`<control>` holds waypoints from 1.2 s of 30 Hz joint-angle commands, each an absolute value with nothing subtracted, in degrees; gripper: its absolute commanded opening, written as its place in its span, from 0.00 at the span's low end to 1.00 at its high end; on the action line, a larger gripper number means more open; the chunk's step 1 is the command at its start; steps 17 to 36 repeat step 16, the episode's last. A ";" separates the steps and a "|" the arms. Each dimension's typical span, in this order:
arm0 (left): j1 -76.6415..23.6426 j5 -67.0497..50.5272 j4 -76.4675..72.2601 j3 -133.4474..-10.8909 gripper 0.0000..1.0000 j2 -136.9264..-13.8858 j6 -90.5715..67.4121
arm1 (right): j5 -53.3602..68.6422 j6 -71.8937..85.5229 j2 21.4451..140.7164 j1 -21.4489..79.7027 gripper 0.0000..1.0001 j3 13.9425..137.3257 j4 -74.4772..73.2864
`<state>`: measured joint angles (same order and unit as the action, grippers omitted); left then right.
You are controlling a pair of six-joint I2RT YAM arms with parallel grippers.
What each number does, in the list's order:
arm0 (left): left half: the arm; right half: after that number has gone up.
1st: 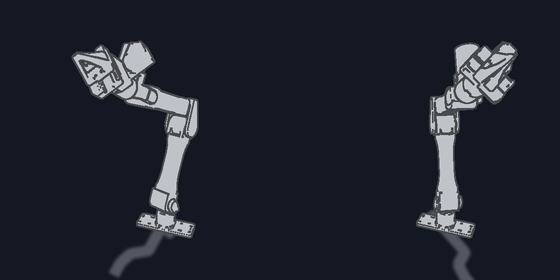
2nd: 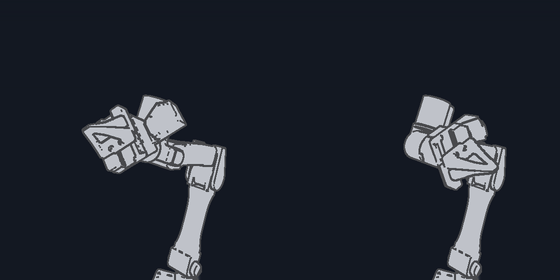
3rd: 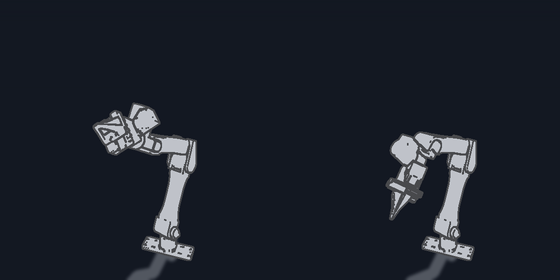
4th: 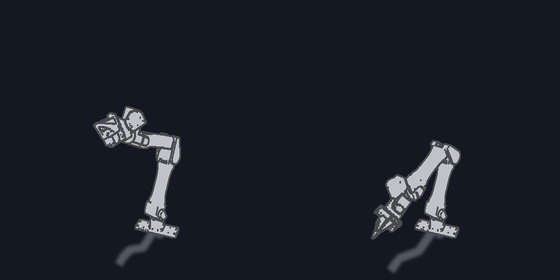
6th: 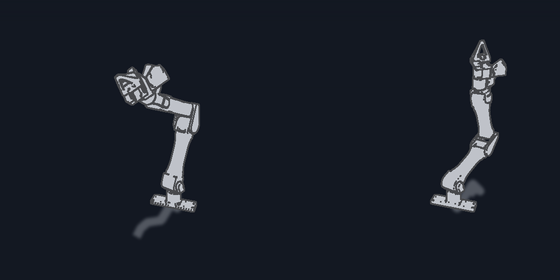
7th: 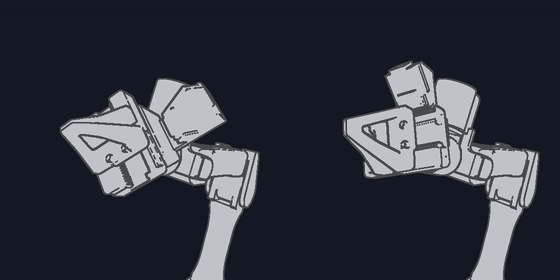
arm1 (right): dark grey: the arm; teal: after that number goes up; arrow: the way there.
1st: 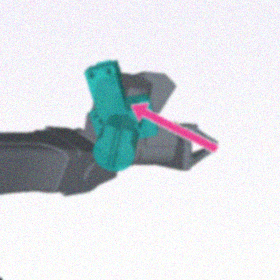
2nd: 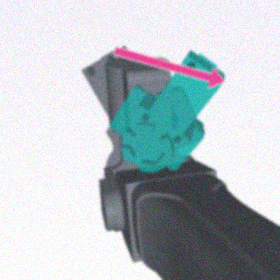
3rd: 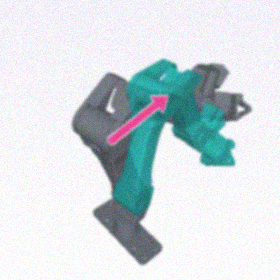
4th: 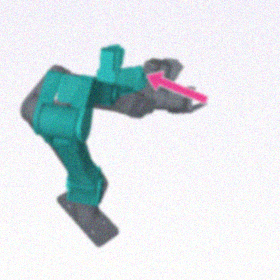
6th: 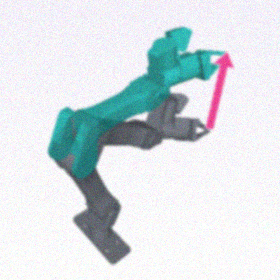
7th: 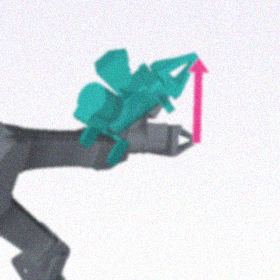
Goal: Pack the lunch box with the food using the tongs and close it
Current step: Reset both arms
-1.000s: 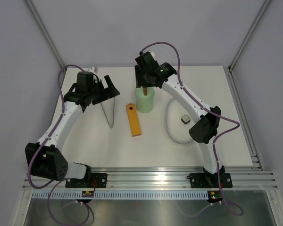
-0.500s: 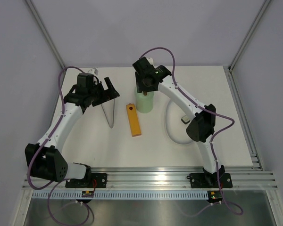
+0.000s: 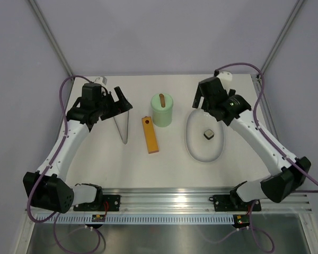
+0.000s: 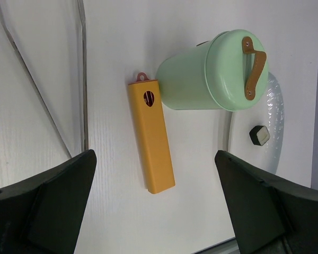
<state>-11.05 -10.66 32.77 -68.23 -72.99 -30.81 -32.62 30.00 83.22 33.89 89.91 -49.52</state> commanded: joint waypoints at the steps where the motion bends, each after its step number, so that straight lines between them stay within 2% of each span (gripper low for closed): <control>1: -10.81 -9.58 32.61 -70.93 0.99 -70.23 -29.62 | -33.93 36.99 75.78 28.84 0.99 78.45 -47.99; 6: -10.81 -9.23 33.66 -72.60 0.99 -70.22 -28.92 | -34.10 40.34 65.59 26.01 0.99 68.22 -51.50; 13: -10.81 -8.18 34.80 -74.88 0.99 -70.58 -27.86 | -35.51 46.48 60.30 25.93 0.99 60.31 -57.21; 36: -10.90 -7.91 35.51 -76.20 0.99 -70.75 -27.51 | -35.94 47.37 58.19 26.02 1.00 58.80 -57.57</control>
